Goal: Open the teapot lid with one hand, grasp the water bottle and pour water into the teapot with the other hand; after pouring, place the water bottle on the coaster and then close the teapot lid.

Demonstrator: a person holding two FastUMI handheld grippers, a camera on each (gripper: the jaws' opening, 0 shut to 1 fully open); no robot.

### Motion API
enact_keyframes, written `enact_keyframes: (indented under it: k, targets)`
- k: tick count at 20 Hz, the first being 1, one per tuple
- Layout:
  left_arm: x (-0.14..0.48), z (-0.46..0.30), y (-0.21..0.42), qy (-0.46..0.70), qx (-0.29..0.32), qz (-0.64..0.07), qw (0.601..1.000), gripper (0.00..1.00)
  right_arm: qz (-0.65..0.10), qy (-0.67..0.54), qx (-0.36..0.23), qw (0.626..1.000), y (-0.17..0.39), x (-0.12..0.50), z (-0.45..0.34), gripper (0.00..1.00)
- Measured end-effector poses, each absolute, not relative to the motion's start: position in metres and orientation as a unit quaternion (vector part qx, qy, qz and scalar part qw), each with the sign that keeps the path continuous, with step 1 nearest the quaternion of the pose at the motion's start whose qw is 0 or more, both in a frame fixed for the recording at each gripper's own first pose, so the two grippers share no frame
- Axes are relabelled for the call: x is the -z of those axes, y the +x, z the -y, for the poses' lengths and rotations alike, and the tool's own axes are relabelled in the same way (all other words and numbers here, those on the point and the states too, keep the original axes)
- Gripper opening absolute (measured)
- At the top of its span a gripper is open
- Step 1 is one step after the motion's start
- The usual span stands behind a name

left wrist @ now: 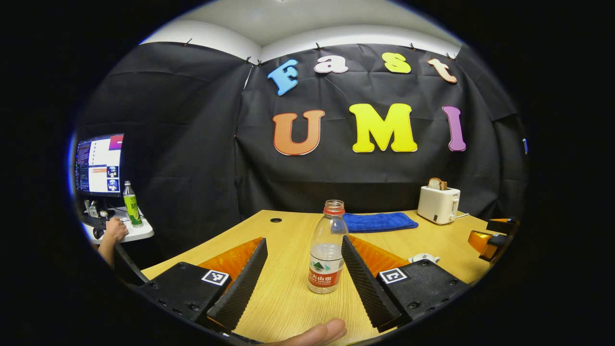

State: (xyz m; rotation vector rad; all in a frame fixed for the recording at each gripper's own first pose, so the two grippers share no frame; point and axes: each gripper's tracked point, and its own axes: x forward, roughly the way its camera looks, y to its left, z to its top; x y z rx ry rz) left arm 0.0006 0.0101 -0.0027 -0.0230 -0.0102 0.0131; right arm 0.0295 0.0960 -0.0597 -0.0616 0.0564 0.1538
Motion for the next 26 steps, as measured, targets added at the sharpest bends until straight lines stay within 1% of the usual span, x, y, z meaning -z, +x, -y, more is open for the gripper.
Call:
enact_keyframes:
  k: [1, 2, 3, 4, 5, 6, 9, 10, 11, 12, 13, 14, 16, 17, 18, 19, 22, 23, 24, 25, 26]
  targets:
    - [0.003, -0.012, 0.0, -0.01, -0.008, 0.006, 1.0, 0.97, -0.025, -0.033, -0.079, 0.996, 0.032, 0.06, -0.104, 0.98]
    - [0.002, -0.012, 0.0, -0.009, -0.008, 0.007, 1.0, 0.97, -0.022, -0.037, -0.083, 0.996, 0.035, 0.061, -0.113, 0.95]
    - [0.001, -0.013, 0.001, -0.007, -0.008, 0.008, 1.0, 0.97, -0.019, -0.041, -0.087, 0.995, 0.039, 0.061, -0.121, 0.95]
    - [0.0, -0.015, 0.0, -0.006, -0.009, 0.009, 1.0, 0.97, -0.015, -0.045, -0.092, 0.995, 0.041, 0.06, -0.129, 0.97]
    - [0.0, -0.017, 0.001, -0.005, -0.011, 0.01, 1.0, 0.97, -0.013, -0.05, -0.093, 0.994, 0.042, 0.06, -0.137, 0.97]
    - [0.0, -0.02, 0.0, -0.005, -0.014, 0.01, 1.0, 0.97, -0.012, -0.054, -0.095, 0.994, 0.044, 0.062, -0.143, 0.95]
    - [-0.001, -0.024, 0.002, -0.011, -0.015, 0.01, 1.0, 0.97, -0.01, -0.065, -0.105, 0.992, 0.049, 0.068, -0.166, 0.95]
    - [0.0, -0.025, 0.001, -0.014, -0.015, 0.009, 1.0, 0.97, -0.012, -0.066, -0.108, 0.992, 0.051, 0.072, -0.173, 0.97]
    - [0.0, -0.025, 0.001, -0.015, -0.014, 0.009, 1.0, 0.98, -0.017, -0.067, -0.108, 0.992, 0.054, 0.075, -0.178, 0.97]
    - [-0.001, -0.025, 0.002, -0.016, -0.013, 0.009, 1.0, 0.97, -0.025, -0.063, -0.109, 0.992, 0.057, 0.08, -0.183, 0.94]
    - [0.0, -0.025, 0.001, -0.016, -0.012, 0.009, 1.0, 0.97, -0.032, -0.058, -0.109, 0.992, 0.061, 0.083, -0.187, 0.98]
    - [0.0, -0.025, 0.002, -0.014, -0.012, 0.008, 1.0, 0.97, -0.037, -0.053, -0.108, 0.992, 0.064, 0.086, -0.19, 0.94]
    - [0.0, -0.028, 0.002, -0.012, -0.015, 0.006, 1.0, 0.97, -0.047, -0.049, -0.107, 0.992, 0.069, 0.092, -0.196, 0.93]
    - [0.001, -0.03, 0.003, -0.011, -0.016, 0.006, 1.0, 0.97, -0.052, -0.046, -0.11, 0.992, 0.072, 0.094, -0.198, 0.88]
    - [0.001, -0.031, 0.004, -0.011, -0.017, 0.006, 1.0, 0.97, -0.059, -0.047, -0.114, 0.991, 0.075, 0.099, -0.202, 0.85]
    - [0.001, -0.032, 0.004, -0.011, -0.019, 0.005, 1.0, 0.97, -0.066, -0.051, -0.115, 0.99, 0.077, 0.102, -0.204, 0.76]
    - [0.005, -0.036, 0.007, -0.012, -0.021, -0.001, 1.0, 0.98, -0.061, -0.062, -0.117, 0.989, 0.075, 0.101, -0.21, 0.56]
    - [0.006, -0.036, 0.008, -0.012, -0.021, -0.003, 1.0, 0.98, -0.062, -0.067, -0.118, 0.989, 0.075, 0.103, -0.212, 0.48]
    - [0.007, -0.037, 0.007, -0.012, -0.022, -0.004, 1.0, 0.97, -0.063, -0.069, -0.119, 0.988, 0.075, 0.105, -0.214, 0.38]
    - [0.007, -0.038, 0.007, -0.011, -0.023, -0.004, 1.0, 0.97, -0.061, -0.067, -0.121, 0.989, 0.076, 0.104, -0.215, 0.43]
    - [0.007, -0.037, 0.007, -0.009, -0.022, -0.006, 1.0, 0.97, -0.061, -0.065, -0.122, 0.989, 0.076, 0.105, -0.215, 0.35]
